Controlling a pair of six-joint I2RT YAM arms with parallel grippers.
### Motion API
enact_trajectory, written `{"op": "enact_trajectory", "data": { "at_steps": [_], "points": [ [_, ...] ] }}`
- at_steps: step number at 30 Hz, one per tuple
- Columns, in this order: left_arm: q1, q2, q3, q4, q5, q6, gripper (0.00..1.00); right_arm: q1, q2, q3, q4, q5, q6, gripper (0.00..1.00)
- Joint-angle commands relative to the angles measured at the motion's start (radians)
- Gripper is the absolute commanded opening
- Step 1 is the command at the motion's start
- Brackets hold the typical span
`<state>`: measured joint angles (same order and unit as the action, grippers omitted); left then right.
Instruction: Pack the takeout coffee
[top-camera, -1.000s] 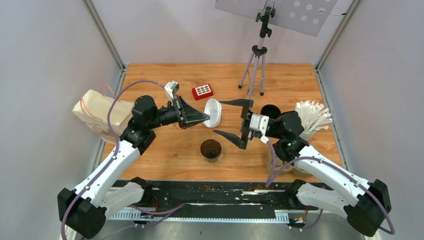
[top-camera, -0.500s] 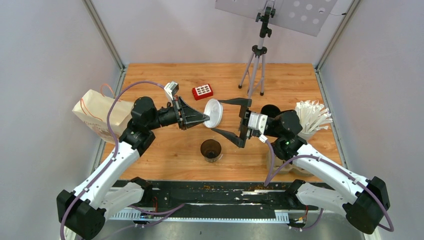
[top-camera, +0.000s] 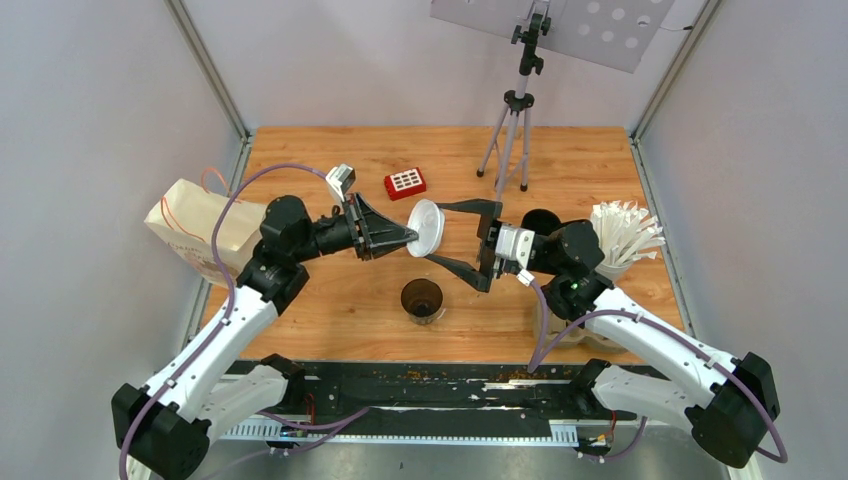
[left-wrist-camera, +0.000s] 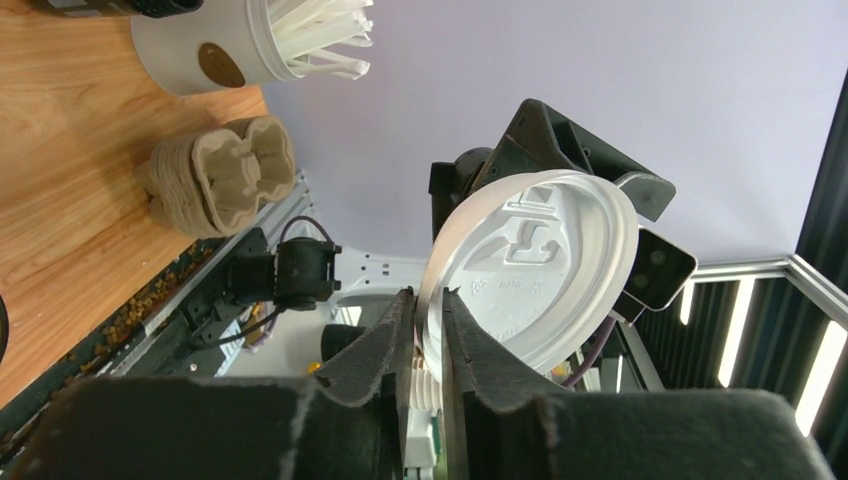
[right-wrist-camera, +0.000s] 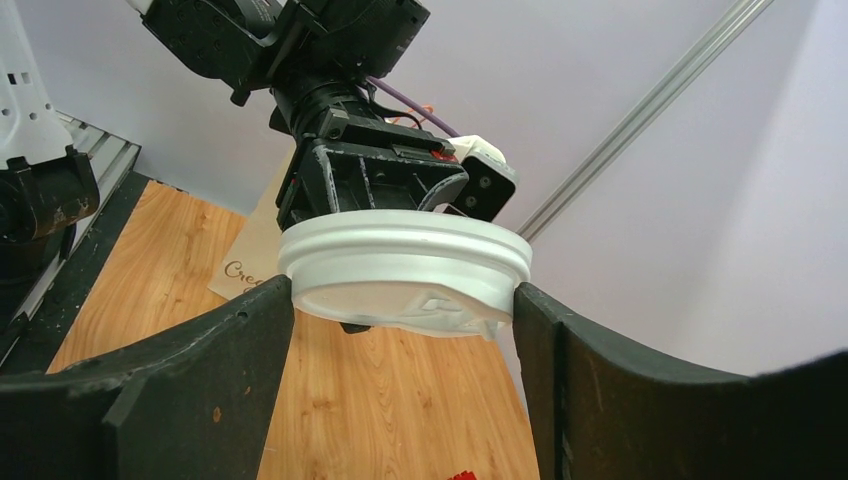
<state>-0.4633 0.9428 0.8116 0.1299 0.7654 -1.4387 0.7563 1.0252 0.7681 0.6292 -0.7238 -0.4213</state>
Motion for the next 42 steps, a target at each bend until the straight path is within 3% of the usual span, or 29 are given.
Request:
{"op": "enact_trajectory", "data": {
  "at_steps": [1, 8, 11, 16, 20, 24, 29, 37, 42],
  "points": [
    [-0.005, -0.032, -0.005, 0.021, -0.018, 0.001, 0.26, 0.005, 0.001, 0.032, 0.002, -0.014, -0.002, 0.76],
    [-0.005, -0.066, 0.011, -0.048, -0.071, 0.072, 0.49, 0.005, -0.008, 0.050, -0.079, 0.020, 0.028, 0.75],
    [-0.005, -0.076, 0.085, -0.232, -0.143, 0.211, 0.64, 0.006, -0.027, 0.053, -0.154, 0.053, 0.052, 0.75],
    [-0.005, -0.079, 0.239, -0.520, -0.301, 0.491, 0.75, 0.005, -0.077, 0.059, -0.310, 0.169, 0.158, 0.72],
    [-0.005, -0.099, 0.305, -0.702, -0.456, 0.646, 0.83, 0.005, -0.082, 0.169, -0.634, 0.349, 0.308, 0.68],
    [-0.005, -0.109, 0.345, -0.835, -0.555, 0.755, 0.85, 0.006, -0.018, 0.347, -1.007, 0.474, 0.414, 0.65],
    [-0.005, -0.113, 0.365, -0.927, -0.571, 0.848, 0.85, 0.005, 0.079, 0.495, -1.329, 0.552, 0.560, 0.69],
    [-0.005, -0.155, 0.338, -0.983, -0.600, 0.927, 0.85, 0.009, 0.327, 0.780, -1.726, 0.513, 0.648, 0.67],
    [-0.005, -0.173, 0.289, -0.968, -0.564, 0.936, 0.84, 0.032, 0.443, 0.870, -1.853, 0.498, 0.646, 0.67]
  ]
}}
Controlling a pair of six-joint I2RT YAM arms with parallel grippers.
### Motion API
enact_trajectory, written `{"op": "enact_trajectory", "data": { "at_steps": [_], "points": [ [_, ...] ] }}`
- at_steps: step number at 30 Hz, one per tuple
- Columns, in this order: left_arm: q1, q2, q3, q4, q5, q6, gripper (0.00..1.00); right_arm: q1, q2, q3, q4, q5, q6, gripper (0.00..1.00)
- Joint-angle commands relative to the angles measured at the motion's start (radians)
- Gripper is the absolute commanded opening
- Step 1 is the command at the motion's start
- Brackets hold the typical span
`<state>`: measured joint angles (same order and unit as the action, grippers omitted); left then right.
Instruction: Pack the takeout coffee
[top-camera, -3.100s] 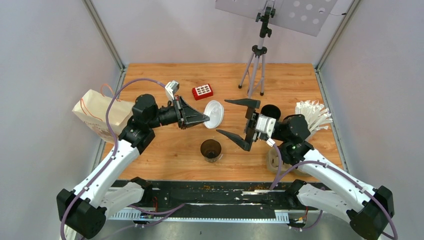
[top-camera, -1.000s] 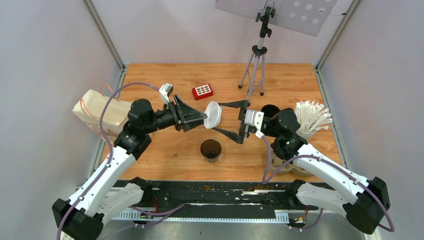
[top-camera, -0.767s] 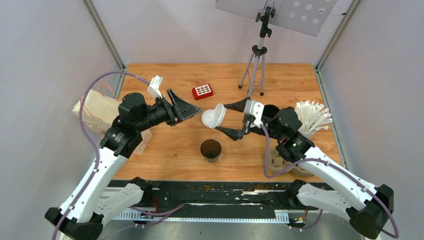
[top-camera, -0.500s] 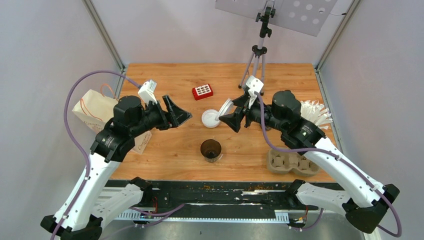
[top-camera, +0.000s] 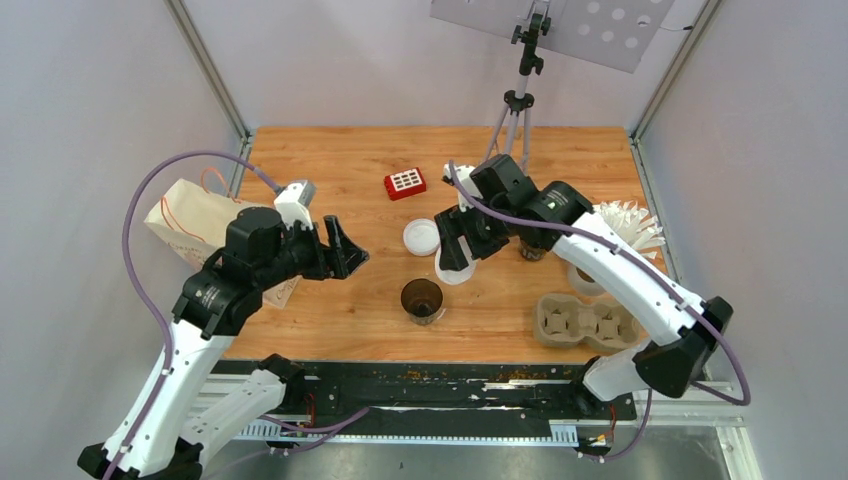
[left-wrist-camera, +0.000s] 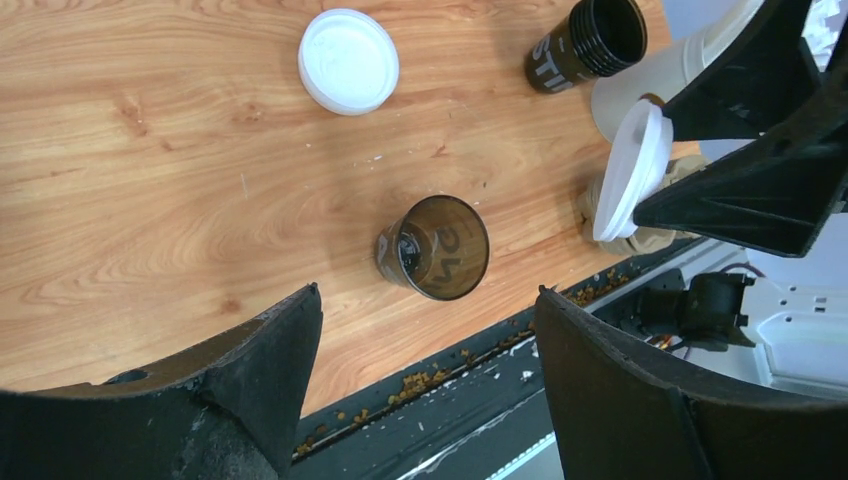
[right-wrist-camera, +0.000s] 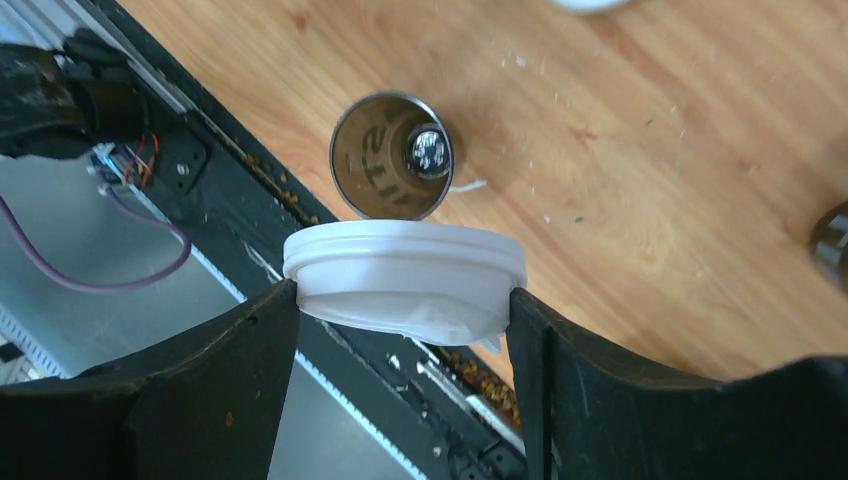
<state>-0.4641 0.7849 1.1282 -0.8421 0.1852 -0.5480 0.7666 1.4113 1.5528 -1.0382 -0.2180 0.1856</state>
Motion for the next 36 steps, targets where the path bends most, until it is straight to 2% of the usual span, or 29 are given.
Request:
{"op": "enact_trajectory", "data": {
  "at_steps": [1, 6, 15, 29, 36],
  "points": [
    [-0.004, -0.017, -0.037, 0.007, 0.020, 0.043, 0.84, 0.027, 0.080, 0.101, -0.205, -0.010, 0.039, 0.67],
    [-0.004, -0.039, -0.101, 0.029, 0.008, 0.005, 0.82, 0.095, 0.194, 0.186, -0.262, -0.004, 0.050, 0.68],
    [-0.004, -0.152, -0.152, 0.011, -0.121, -0.019, 0.81, 0.152, 0.450, 0.383, -0.399, 0.014, 0.042, 0.69],
    [-0.004, -0.333, -0.067, 0.009, -0.312, 0.000, 0.81, 0.155, 0.679, 0.575, -0.510, 0.027, -0.004, 0.71],
    [-0.004, -0.362, -0.075, 0.019, -0.307, -0.016, 0.82, 0.155, 0.765, 0.660, -0.550, 0.026, -0.017, 0.71]
  ]
}}
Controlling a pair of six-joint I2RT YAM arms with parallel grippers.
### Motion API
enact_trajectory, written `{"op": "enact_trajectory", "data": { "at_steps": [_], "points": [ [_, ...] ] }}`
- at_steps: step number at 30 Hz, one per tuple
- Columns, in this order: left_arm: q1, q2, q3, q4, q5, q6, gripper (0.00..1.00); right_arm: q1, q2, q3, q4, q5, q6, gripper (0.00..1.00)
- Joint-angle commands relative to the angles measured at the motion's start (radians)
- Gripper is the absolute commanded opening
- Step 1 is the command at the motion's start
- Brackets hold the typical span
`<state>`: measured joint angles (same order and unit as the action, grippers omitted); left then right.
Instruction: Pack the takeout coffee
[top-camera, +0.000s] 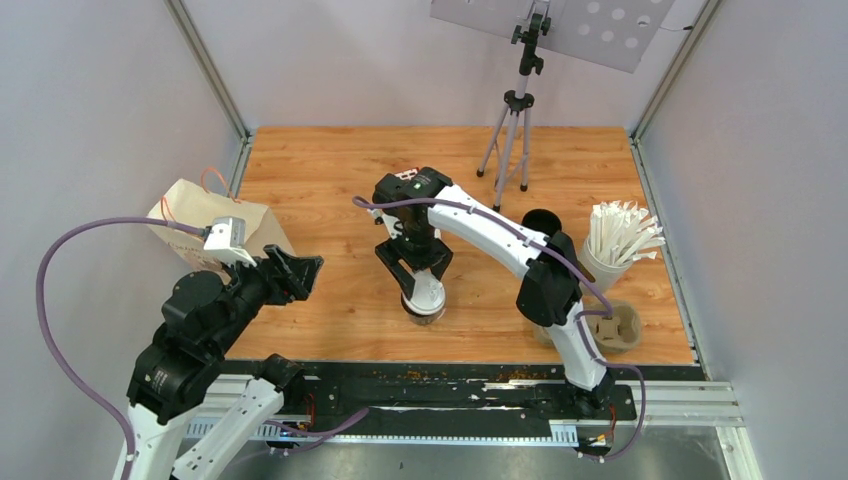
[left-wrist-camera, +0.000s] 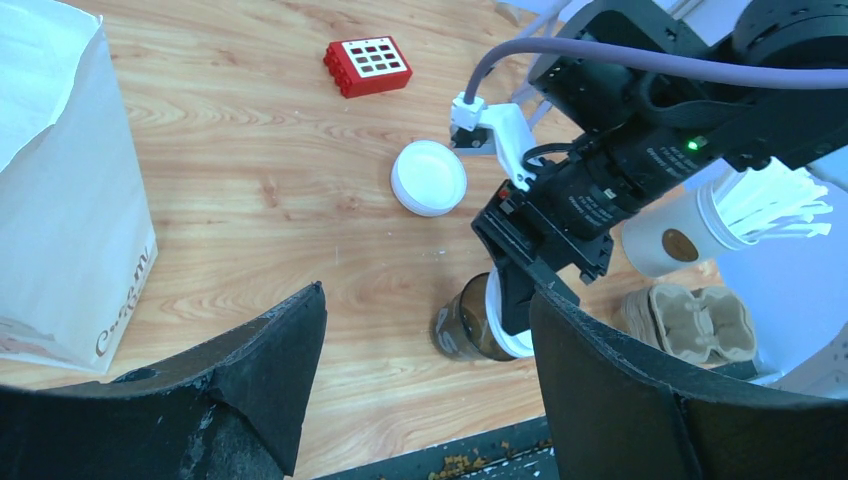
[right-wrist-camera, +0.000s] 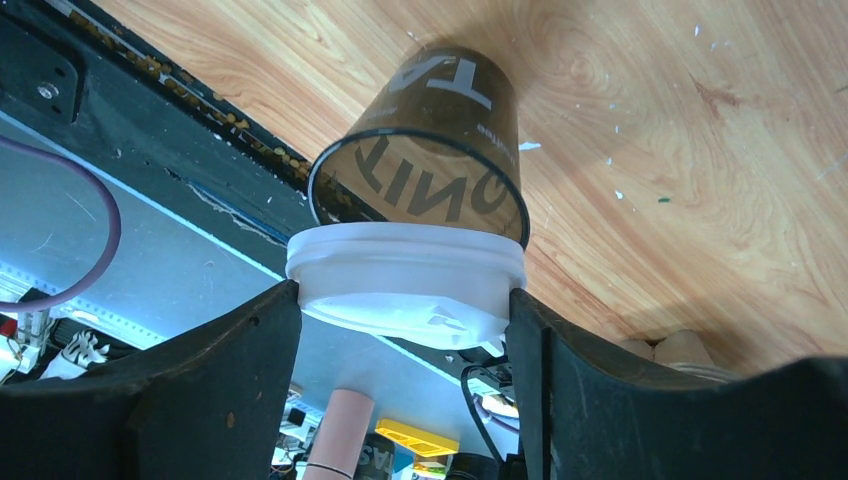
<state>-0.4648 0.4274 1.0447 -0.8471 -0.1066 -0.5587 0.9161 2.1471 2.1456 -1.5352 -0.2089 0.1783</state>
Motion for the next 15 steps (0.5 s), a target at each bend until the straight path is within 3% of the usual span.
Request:
{"op": "enact_trajectory", "data": {
  "at_steps": [1, 15],
  "points": [
    [-0.003, -0.007, 0.002, 0.027, -0.009, -0.008, 0.82, 0.006, 0.034, 0.072, -0.053, 0.016, -0.010, 0.71],
    [-0.003, -0.025, -0.036, 0.039, 0.016, -0.026, 0.81, 0.006, 0.093, 0.110, -0.054, 0.026, -0.013, 0.77]
  ]
}}
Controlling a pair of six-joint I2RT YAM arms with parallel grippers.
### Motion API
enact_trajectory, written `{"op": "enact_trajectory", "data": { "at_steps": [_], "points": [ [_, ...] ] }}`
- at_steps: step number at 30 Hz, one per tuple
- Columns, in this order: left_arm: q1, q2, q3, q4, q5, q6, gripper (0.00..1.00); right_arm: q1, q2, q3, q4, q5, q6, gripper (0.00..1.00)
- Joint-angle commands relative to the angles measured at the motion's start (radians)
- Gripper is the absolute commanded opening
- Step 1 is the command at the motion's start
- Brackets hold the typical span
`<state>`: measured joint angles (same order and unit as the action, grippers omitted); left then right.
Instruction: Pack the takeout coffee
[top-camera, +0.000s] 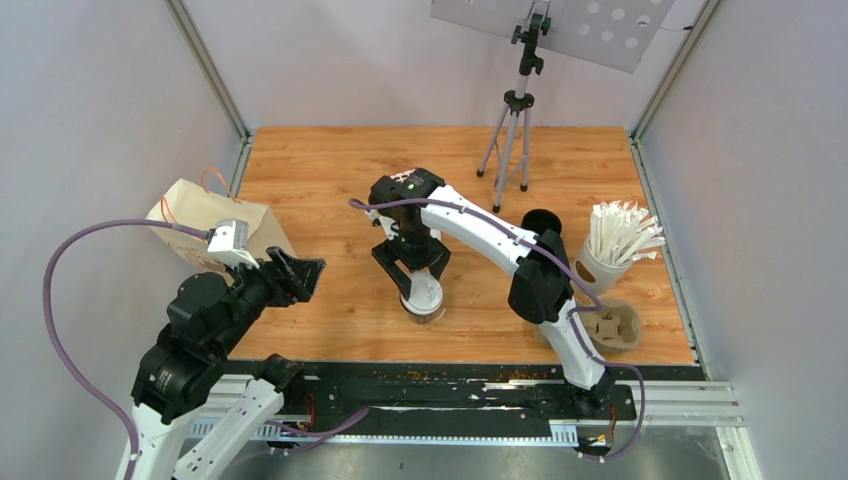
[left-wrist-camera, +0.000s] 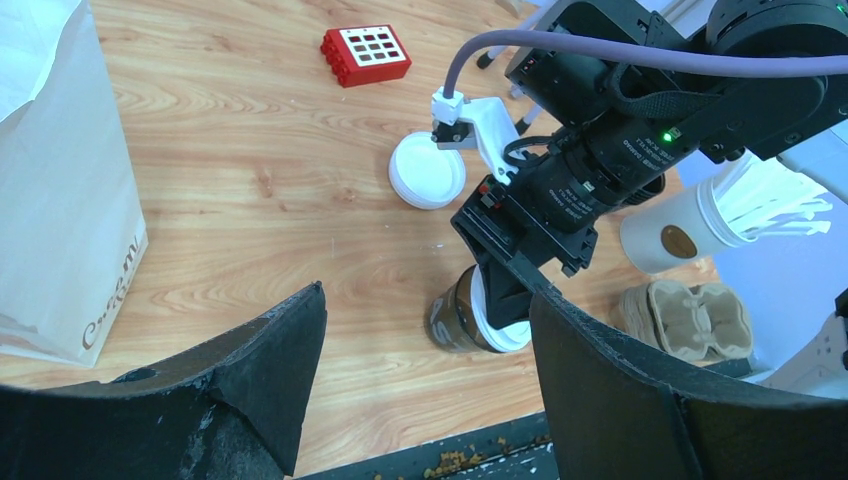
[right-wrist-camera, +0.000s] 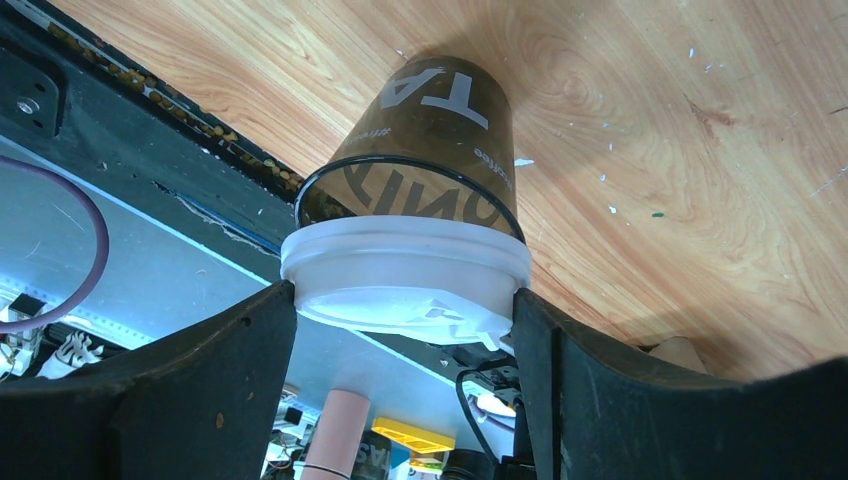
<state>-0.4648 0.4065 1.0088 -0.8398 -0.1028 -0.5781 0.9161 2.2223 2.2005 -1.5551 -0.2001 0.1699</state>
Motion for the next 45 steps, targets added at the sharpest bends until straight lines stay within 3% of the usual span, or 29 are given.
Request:
{"op": "enact_trajectory", "data": {
  "at_steps": [1, 8, 21, 26, 36, 41, 45],
  "points": [
    [-0.003, -0.003, 0.000, 0.030, 0.013, -0.006, 0.81, 0.005, 0.021, 0.058, -0.036, 0.016, -0.006, 0.77],
    [-0.003, -0.006, 0.000, 0.024, 0.012, -0.007, 0.82, 0.001, 0.027, 0.071, -0.037, 0.022, -0.006, 0.84],
    [-0.003, 0.040, 0.043, -0.005, 0.008, 0.045, 0.82, -0.028, -0.082, 0.077, -0.022, 0.025, -0.010, 0.85],
    [-0.003, 0.100, 0.048, -0.002, 0.092, 0.062, 0.80, -0.082, -0.225, -0.113, 0.097, 0.001, -0.011, 0.79],
    [-0.004, 0.263, -0.037, 0.100, 0.288, 0.042, 0.75, -0.167, -0.564, -0.626, 0.495, -0.166, 0.013, 0.68],
    [-0.021, 0.339, -0.129, 0.204, 0.362, 0.003, 0.75, -0.217, -0.669, -0.830, 0.717, -0.268, 0.103, 0.58],
    [-0.060, 0.400, -0.194, 0.288, 0.356, -0.022, 0.75, -0.223, -0.719, -0.933, 0.855, -0.279, 0.179, 0.57]
  ]
}}
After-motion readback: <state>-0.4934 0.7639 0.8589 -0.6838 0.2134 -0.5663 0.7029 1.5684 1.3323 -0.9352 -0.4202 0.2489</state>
